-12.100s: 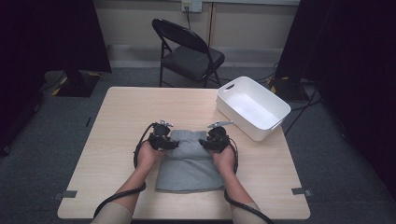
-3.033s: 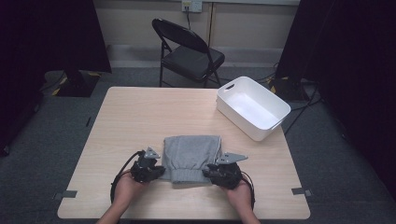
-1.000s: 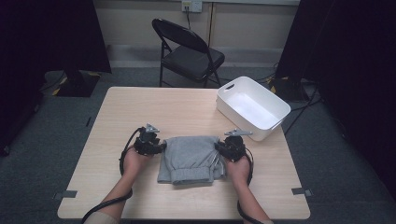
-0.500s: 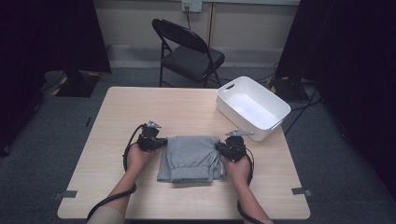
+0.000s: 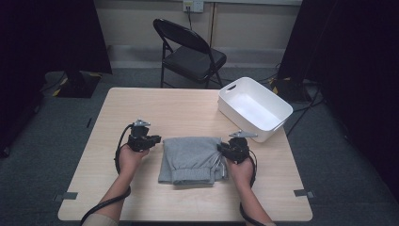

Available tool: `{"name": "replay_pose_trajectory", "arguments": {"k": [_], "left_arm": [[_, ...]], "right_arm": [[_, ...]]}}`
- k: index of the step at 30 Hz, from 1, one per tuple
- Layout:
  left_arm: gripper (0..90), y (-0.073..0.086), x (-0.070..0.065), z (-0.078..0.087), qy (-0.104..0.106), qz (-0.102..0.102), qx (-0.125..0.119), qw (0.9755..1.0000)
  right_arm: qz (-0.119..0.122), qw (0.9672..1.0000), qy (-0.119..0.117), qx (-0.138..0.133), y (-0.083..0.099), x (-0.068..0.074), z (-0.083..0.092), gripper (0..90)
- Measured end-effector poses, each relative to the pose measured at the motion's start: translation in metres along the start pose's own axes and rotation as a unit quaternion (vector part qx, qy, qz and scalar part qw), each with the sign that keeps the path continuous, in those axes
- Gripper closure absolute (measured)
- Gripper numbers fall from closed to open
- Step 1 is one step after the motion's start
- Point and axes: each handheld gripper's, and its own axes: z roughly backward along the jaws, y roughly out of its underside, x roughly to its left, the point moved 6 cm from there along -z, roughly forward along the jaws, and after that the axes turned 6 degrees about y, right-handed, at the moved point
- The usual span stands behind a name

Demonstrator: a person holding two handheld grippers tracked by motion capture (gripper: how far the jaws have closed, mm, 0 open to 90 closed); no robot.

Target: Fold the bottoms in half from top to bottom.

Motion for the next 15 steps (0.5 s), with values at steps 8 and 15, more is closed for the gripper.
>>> {"name": "replay_pose_trajectory", "arguments": {"k": [8, 15], "left_arm": [[63.8, -0.009, -0.011, -0.022, -0.007, -0.047, 0.020, 0.9987], [69.7, -0.003, -0.014, -0.042, -0.010, -0.051, 0.049, 0.9975]], "right_arm": [[-0.002, 0.9992, 0.022, -0.034, -0.023, -0.007, 0.003, 61.6], [0.033, 0.9991, 0.026, 0.006, -0.024, 0.001, -0.016, 69.1]]}}
